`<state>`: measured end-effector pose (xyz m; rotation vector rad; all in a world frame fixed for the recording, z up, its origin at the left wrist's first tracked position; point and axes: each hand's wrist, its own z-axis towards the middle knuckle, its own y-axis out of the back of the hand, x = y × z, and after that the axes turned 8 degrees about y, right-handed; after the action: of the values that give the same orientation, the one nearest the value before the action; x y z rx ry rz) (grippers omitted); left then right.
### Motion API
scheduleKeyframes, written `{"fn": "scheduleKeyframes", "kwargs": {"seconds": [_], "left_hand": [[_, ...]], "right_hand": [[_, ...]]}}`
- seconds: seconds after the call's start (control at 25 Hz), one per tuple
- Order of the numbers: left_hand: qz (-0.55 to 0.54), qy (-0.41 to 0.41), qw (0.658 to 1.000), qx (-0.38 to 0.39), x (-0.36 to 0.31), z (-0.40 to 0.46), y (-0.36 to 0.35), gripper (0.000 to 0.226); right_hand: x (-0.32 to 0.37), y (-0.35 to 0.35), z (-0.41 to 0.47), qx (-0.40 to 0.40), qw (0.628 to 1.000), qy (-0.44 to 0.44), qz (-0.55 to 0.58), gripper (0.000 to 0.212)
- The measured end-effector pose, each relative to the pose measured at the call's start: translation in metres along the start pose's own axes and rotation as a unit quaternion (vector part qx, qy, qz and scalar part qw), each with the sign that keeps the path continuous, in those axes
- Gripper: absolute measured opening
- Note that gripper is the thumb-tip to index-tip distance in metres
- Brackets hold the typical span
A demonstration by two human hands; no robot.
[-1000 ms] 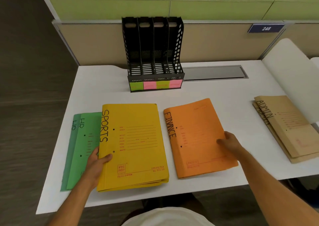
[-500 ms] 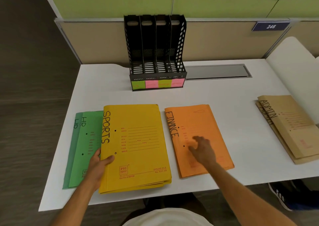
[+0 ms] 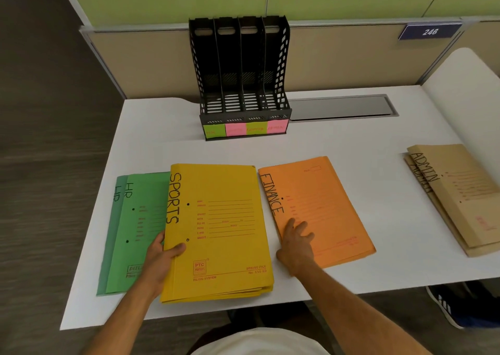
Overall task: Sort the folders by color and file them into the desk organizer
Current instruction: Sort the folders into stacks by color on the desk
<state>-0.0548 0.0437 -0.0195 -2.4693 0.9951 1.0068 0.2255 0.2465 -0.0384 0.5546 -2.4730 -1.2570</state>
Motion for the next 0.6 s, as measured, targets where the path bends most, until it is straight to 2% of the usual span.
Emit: {"fn": "scheduleKeyframes", "kwargs": {"seconds": [0.36, 0.6], "left_hand": [[-0.014, -0.001, 1.000, -0.001, 0.002, -0.001, -0.035, 0.056], [-0.007, -0.010, 1.000, 0.011, -0.001, -0.008, -0.086, 0.052]], "right_hand": [[-0.074, 0.019, 0.006, -0.011, 0.999, -0.050, 0.005, 0.084], [-0.126, 0.042, 0.007, 0.013, 0.998, -0.057, 0.025, 0.087]]}}
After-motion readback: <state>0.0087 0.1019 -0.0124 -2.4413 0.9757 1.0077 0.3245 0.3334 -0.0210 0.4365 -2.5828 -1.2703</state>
